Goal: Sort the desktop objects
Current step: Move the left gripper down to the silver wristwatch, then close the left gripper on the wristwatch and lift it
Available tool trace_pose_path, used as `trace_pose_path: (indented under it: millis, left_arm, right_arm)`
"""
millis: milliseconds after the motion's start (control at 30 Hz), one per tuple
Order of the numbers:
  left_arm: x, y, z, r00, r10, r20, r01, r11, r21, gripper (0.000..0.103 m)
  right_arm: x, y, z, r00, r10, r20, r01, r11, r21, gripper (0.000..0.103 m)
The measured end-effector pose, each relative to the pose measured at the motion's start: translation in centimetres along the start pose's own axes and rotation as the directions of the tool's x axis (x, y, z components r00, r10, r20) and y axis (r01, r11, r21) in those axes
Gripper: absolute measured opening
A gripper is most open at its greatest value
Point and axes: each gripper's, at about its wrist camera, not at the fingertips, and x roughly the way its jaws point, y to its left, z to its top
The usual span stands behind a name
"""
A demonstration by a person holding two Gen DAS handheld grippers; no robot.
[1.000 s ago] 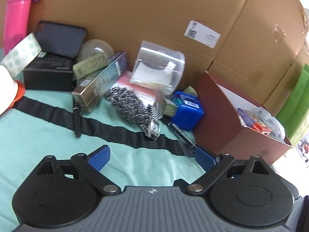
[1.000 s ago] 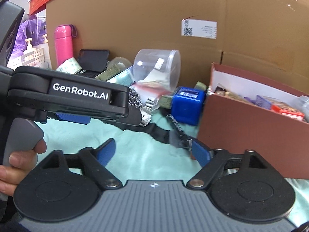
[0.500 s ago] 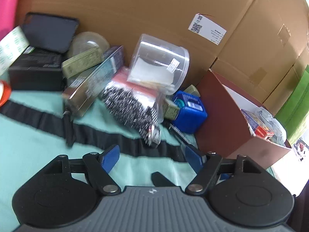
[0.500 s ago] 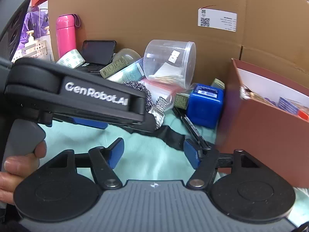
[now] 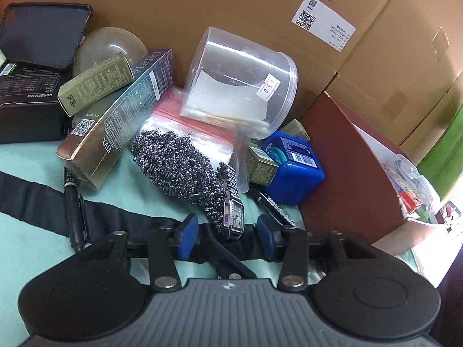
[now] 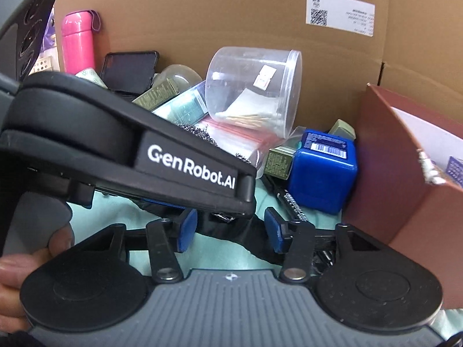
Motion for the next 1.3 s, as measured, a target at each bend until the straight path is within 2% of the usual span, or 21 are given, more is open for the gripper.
trace_pose_path:
  millis: [33, 67, 133, 200, 333, 433, 567, 633, 667, 700, 733, 767, 800, 967, 1033, 1067, 1100, 1167, 1233, 1300]
  left_arm:
    - [0.0, 0.0, 0.0, 1.0, 0.001, 0.001, -0.001, 1.0, 0.003, 0.04]
    - [0.1, 0.0, 0.0, 1.0, 0.001, 0.001, -0.001, 1.0, 0.006, 0.038]
    - [0.1, 0.0, -0.1, 1.0, 0.007, -0.001, -0.007, 1.0, 0.016, 0.027]
    - [-0.1, 0.0, -0.2, 1.0, -0.007, -0.001, 0.008, 1.0, 0.009, 0.024]
    - [-0.8, -0.4, -0.5, 1.0, -0.013, 0.0, 0.013, 1.0, 0.017, 0.011]
    - [-1.6, -0.8, -1.2, 1.0, -0.025, 0.002, 0.025, 0.999, 0.03, 0.007]
    - [-1.9, -1.1, -1.8, 0.999, -0.032, -0.007, 0.032, 0.999, 0.025, 0.007]
    - [-2.0, -1.0, -1.6, 1.0, -0.008, 0.006, 0.008, 1.0, 0.011, 0.007]
    - [-2.1, -0.9, -1.5, 1.0, 0.01, 0.023, -0.01, 1.0, 0.002, 0.008]
    - [-2.2, -0.7, -1.4, 0.999, 0.019, 0.038, -0.019, 1.0, 0.0, 0.016]
    - [-2.2, -0.6, -1.2, 0.999, 0.023, 0.045, -0.023, 1.0, -0.003, 0.027]
    - [-2.1, -0.4, -1.0, 0.999, 0.021, 0.046, -0.021, 1.0, -0.012, 0.029]
    - [-2.0, -0.2, -0.7, 0.999, 0.016, 0.043, -0.015, 1.0, -0.018, 0.031]
    - [-0.4, -0.3, 0.0, 0.999, 0.026, 0.024, -0.026, 1.0, 0.001, 0.033]
    - [0.2, 0.0, 0.1, 1.0, 0.023, 0.018, -0.023, 1.0, -0.009, 0.036]
    - [0.4, 0.1, 0.1, 1.0, 0.016, 0.023, -0.016, 1.0, -0.014, 0.037]
    - [0.4, 0.3, 0.0, 0.999, 0.012, 0.031, -0.012, 1.0, -0.011, 0.037]
    - [0.5, 0.3, 0.0, 0.999, 0.005, 0.032, -0.005, 1.0, 0.002, 0.036]
    - [0.5, 0.3, -0.1, 0.999, -0.024, 0.024, 0.024, 1.0, 0.012, 0.024]
    - [0.2, 0.1, -0.2, 0.999, -0.033, 0.018, 0.033, 0.999, 0.023, 0.023]
  right_arm:
    - [0.0, 0.0, 0.1, 1.0, 0.004, 0.001, -0.004, 1.0, -0.002, 0.045]
    - [0.0, 0.0, 0.1, 1.0, 0.008, 0.005, -0.008, 1.0, -0.004, 0.037]
    - [0.0, 0.0, 0.1, 1.0, 0.007, 0.008, -0.007, 1.0, -0.006, 0.032]
    - [-0.3, 0.1, 0.0, 1.0, 0.01, 0.007, -0.01, 1.0, -0.012, 0.025]
    - [-1.4, 0.6, -0.4, 1.0, 0.011, 0.005, -0.01, 0.999, -0.04, 0.017]
    - [-2.4, 0.7, -0.8, 1.0, 0.023, 0.005, -0.023, 0.999, -0.044, 0.012]
    - [-3.4, 0.8, -1.4, 0.999, 0.032, 0.001, -0.032, 0.998, -0.053, 0.011]
    - [-3.4, 0.9, -1.5, 1.0, 0.022, 0.013, -0.022, 0.998, -0.055, 0.013]
    - [-3.5, 0.8, -1.5, 1.0, 0.02, 0.018, -0.019, 0.998, -0.053, 0.015]
    - [-3.5, 0.9, -1.4, 0.999, 0.02, 0.025, -0.019, 0.998, -0.054, 0.017]
    - [-3.5, 0.9, -1.3, 0.999, 0.022, 0.035, -0.02, 0.998, -0.056, 0.03]
    - [-3.5, 0.9, -1.2, 0.999, 0.021, 0.043, -0.019, 0.998, -0.053, 0.043]
    - [-3.4, 0.8, -1.1, 0.999, 0.018, 0.049, -0.015, 0.999, -0.05, 0.043]
    - [-1.5, 0.5, -0.4, 0.999, 0.008, 0.035, -0.006, 0.999, -0.052, 0.043]
    - [-1.1, 0.4, -0.2, 1.0, 0.002, 0.027, -0.001, 0.999, -0.052, 0.043]
    - [-0.8, 0.3, -0.1, 1.0, 0.004, 0.022, -0.003, 0.999, -0.048, 0.041]
    - [-0.5, 0.1, 0.0, 1.0, 0.01, 0.016, -0.009, 0.999, -0.042, 0.034]
    - [-0.2, -0.2, 0.1, 1.0, 0.026, 0.009, -0.025, 0.999, -0.02, 0.028]
    - [-0.2, -0.1, 0.1, 1.0, 0.028, 0.008, -0.028, 0.999, -0.021, 0.025]
    - [-0.5, 0.3, 0.0, 1.0, 0.015, 0.005, -0.015, 0.999, -0.04, 0.024]
